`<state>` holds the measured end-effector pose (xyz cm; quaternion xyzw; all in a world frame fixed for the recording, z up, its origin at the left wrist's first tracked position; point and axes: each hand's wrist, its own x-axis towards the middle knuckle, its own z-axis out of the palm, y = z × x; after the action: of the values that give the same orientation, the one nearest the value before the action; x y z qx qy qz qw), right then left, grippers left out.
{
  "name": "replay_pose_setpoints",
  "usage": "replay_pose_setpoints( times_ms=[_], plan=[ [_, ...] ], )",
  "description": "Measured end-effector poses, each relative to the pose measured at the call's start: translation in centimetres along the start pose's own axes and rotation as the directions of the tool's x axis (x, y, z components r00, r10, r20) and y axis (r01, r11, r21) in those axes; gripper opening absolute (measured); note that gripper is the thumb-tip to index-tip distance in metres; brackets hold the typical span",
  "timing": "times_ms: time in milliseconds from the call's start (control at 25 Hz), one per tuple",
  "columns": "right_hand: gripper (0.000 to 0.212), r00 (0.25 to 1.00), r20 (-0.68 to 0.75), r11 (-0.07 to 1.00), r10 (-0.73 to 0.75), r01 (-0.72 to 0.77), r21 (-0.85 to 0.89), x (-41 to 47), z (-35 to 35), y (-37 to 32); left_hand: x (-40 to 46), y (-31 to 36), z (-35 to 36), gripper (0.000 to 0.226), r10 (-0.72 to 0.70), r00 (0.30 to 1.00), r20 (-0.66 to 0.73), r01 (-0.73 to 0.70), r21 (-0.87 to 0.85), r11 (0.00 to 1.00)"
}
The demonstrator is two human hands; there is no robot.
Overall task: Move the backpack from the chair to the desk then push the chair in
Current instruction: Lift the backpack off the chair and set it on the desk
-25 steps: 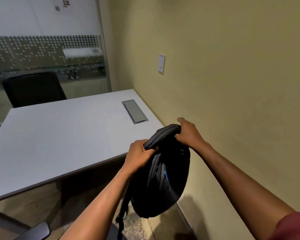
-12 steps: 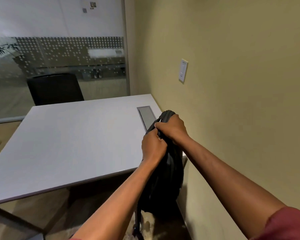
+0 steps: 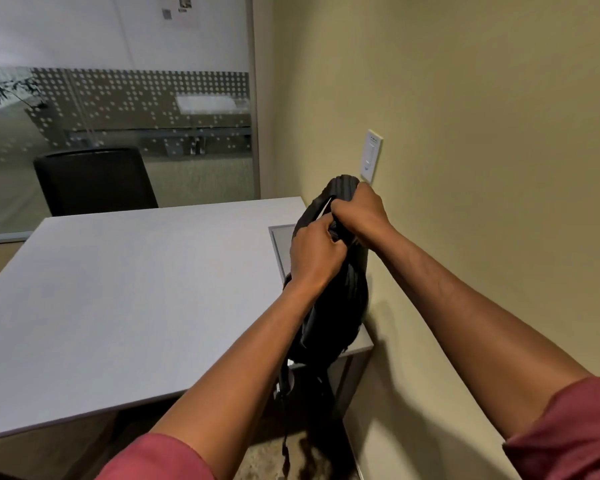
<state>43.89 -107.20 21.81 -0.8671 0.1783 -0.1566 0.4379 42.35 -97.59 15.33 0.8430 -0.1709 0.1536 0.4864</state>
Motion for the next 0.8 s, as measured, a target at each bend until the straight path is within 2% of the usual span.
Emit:
replay_pose_setpoints(
  times_ms=[160, 280, 400, 480, 560, 680, 800],
  plan=[
    [0.028, 0.999, -0.048, 0.997, 0.006, -0.002, 0.083, 4.5, 0.4, 2.0, 3.2, -2.8, 3.2, 0.073, 0.021, 0.983, 0.183, -0.016, -0.033, 0.999],
    [0.031, 1.0, -0.011, 0.998, 0.002, -0.001, 0.063, 6.7, 1.3, 4.3, 3.7, -5.7, 5.5, 0.097, 0.01, 0.945, 0.328, 0.016, -0.077, 0.997],
    [0.035, 1.0, 0.007, 1.0, 0.003, -0.003, -0.002, 8.8, 1.7, 5.9, 3.0, -8.5, 7.6, 0.11, -0.062, 0.913, 0.403, 0.041, 0.062, 0.997],
    [0.04, 1.0, -0.007, 0.996, 0.011, -0.012, -0.085, 10.5, 1.3, 6.3, 2.3, -10.1, 8.5, 0.114, -0.145, 0.895, 0.422, 0.103, 0.119, 0.987],
    [0.041, 0.999, -0.009, 0.983, 0.036, -0.037, -0.18, 12.2, 0.7, 6.6, 1.7, -11.2, 8.9, 0.108, -0.171, 0.888, 0.426, 0.157, 0.068, 0.985],
    [0.041, 0.998, 0.01, 0.957, 0.063, -0.058, -0.283, 14.4, -0.3, 6.5, 1.4, -11.2, 9.5, 0.086, -0.14, 0.909, 0.393, 0.117, 0.082, 0.99],
    [0.042, 0.999, 0.021, 0.93, 0.029, -0.019, -0.367, 15.4, -0.7, 6.6, 1.7, -10.3, 10.7, 0.079, -0.137, 0.913, 0.383, 0.097, 0.123, 0.988]
  ],
)
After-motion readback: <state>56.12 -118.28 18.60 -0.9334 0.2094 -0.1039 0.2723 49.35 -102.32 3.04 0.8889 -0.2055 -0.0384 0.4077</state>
